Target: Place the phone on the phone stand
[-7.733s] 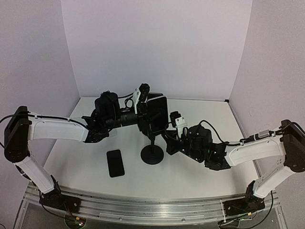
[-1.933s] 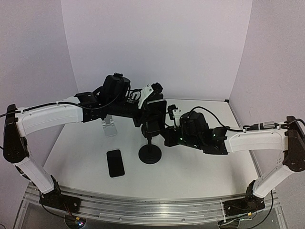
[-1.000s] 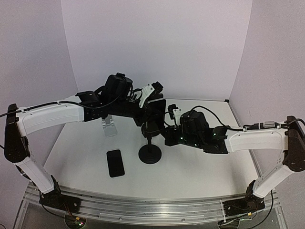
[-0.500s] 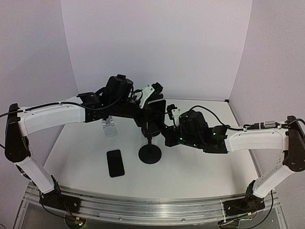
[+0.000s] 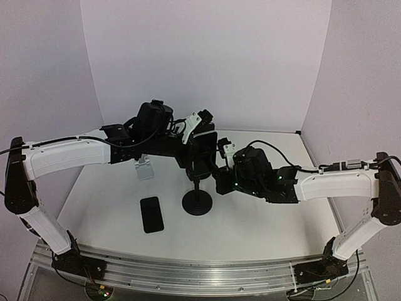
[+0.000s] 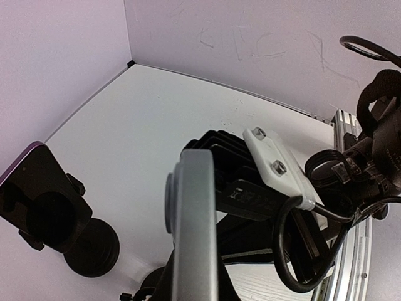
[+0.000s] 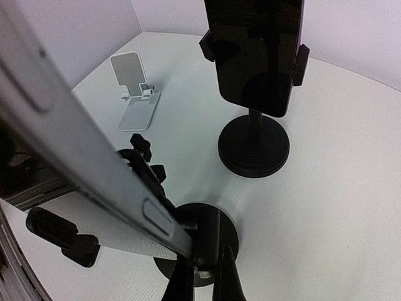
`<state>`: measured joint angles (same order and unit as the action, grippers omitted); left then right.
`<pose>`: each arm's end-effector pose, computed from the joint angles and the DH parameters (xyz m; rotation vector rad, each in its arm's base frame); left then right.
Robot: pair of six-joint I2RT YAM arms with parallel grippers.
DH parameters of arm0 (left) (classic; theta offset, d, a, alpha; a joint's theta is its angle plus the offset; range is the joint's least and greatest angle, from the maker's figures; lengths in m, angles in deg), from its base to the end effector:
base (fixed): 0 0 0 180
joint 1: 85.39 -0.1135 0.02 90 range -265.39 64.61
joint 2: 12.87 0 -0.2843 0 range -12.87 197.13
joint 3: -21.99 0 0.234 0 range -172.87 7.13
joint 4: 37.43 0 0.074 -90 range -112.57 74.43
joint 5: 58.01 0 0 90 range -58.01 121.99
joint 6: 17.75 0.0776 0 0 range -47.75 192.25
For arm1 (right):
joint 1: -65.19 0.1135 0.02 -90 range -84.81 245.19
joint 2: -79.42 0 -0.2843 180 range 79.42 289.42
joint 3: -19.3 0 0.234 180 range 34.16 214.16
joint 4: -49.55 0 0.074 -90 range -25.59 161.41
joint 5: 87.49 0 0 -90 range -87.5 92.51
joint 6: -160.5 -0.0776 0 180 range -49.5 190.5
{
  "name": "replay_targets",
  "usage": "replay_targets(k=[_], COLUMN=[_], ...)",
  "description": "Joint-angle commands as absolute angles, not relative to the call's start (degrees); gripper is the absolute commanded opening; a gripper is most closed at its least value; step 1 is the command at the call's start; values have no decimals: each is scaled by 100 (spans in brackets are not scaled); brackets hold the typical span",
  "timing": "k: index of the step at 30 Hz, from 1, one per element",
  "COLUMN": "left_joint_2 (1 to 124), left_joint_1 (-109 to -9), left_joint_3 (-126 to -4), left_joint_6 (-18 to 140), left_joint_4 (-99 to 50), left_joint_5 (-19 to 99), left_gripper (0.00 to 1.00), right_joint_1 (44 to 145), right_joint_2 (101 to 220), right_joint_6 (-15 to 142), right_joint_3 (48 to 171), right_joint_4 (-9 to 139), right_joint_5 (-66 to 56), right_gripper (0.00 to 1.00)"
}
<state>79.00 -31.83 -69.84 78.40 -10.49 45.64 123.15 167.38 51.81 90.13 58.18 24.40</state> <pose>0.2207 -0.3298 0.3297 1.1834 1.7511 -0.7505 0.2182 0.2940 0.2652 -0.4440 1.9681 0.4759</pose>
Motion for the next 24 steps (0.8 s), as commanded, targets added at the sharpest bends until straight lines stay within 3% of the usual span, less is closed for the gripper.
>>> replay_targets(k=[1,24], left_joint_2=[8695,8772], left_joint_1=[-3363,-3237], left_joint_3=[-6268,-6100], left_joint_6=[8349,8526], left_joint_4=[1499,2080], left_joint_5=[4074,3796], left_gripper=[0,0], right_joint_1=[12332,12671], right_joint_2=[16639,16965], right_joint_6=[5532,5180], right_joint_3=[9369,9695], right_joint_4=[5483,6074], right_joint_5=[2945,3367], right_gripper=[0,0])
